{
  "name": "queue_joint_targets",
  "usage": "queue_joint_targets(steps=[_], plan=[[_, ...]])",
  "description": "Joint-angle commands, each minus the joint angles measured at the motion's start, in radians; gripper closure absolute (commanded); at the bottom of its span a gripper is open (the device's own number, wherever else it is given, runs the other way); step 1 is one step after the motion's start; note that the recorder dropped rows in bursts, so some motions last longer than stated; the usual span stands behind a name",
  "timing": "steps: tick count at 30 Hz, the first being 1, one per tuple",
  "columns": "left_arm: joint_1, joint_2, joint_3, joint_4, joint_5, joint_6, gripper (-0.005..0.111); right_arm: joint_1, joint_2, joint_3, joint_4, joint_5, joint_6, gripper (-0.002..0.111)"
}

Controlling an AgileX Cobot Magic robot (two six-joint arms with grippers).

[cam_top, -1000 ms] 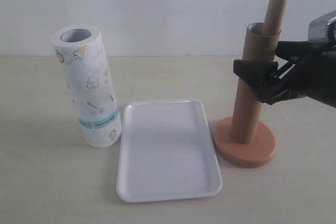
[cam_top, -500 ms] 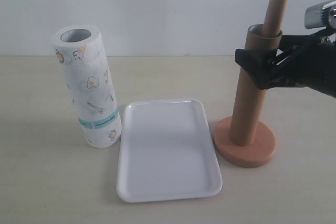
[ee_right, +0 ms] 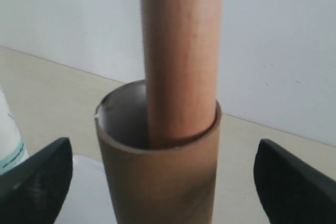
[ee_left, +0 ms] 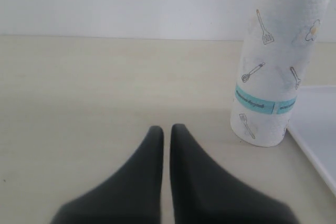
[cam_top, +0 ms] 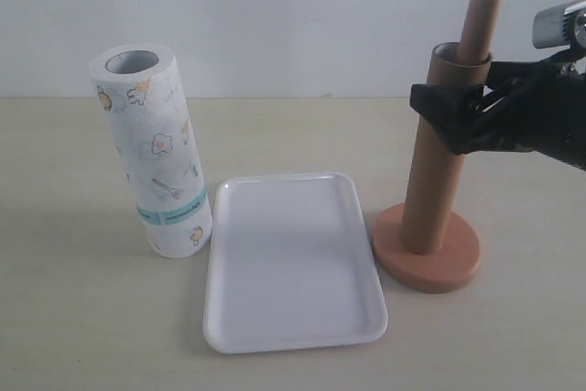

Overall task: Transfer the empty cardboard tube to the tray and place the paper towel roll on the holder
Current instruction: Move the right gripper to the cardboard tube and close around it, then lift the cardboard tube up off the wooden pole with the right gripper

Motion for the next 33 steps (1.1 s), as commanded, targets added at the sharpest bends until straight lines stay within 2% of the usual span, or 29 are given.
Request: queue_joint_targets(steps=[1,2,3,5,15,22,25,29,33], plan=[[0.001,-0.003,0.003,-0.002,-0.003,-0.008,0.103,0.002,-0.001,-0.005,0.008,0.000,0.004,0.049],[0.001,-0.003,0.003,-0.002,-0.003,-0.008,0.103,0.002,-0.001,-0.005,0.008,0.000,0.009,0.062],[0.001,-0.003,0.003,-0.002,-0.003,-0.008,0.103,0.002,-0.001,-0.005,0.008,-0.009,0.011,0.083],[0.001,-0.003,0.003,-0.002,-0.003,-0.008,0.103,0.002,-0.001,-0.005,0.010,-0.021,0.015,0.108],[0.001,-0.003,0.003,-0.002,-0.003,-0.008,0.103,0.002,-0.005,-0.005,0.010,-0.081,0.011,0.108],[0.001,-0.003,0.003,-0.002,-0.003,-0.008,0.103,0.000,-0.044,-0.005,0.010,-0.056,0.011,0.108],[0.001,-0.003,0.003,-0.002,-0.003,-0.008,0.103,0.000,-0.096,-0.010,0.020,0.001,0.013,0.108],[0.001,-0.003,0.003,-0.002,-0.003,-0.008,0.103,0.000,-0.176,-0.073,0.018,0.224,0.096,0.108],[0.001,-0.003,0.003,-0.002,-0.003,-0.008,0.103,0.000,-0.191,-0.112,-0.028,0.258,0.119,0.108]])
